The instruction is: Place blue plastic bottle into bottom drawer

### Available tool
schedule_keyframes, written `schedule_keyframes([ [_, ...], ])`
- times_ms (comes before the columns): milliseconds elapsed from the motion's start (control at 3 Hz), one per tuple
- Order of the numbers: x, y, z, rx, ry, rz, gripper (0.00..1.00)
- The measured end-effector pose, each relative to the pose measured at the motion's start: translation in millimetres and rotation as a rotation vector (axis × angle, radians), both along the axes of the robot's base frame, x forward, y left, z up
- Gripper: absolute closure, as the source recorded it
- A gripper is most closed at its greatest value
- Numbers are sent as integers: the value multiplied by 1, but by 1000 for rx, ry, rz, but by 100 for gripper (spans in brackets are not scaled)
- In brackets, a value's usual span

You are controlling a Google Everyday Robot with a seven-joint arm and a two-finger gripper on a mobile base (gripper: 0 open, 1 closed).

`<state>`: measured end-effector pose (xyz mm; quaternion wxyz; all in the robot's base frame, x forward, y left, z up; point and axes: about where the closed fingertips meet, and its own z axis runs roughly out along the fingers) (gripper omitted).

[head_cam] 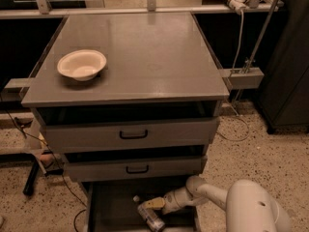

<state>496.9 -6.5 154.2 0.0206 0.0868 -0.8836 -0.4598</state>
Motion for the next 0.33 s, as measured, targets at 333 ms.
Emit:
schedule_keyframes([
  [333, 0, 0, 0, 0, 0, 0, 0],
])
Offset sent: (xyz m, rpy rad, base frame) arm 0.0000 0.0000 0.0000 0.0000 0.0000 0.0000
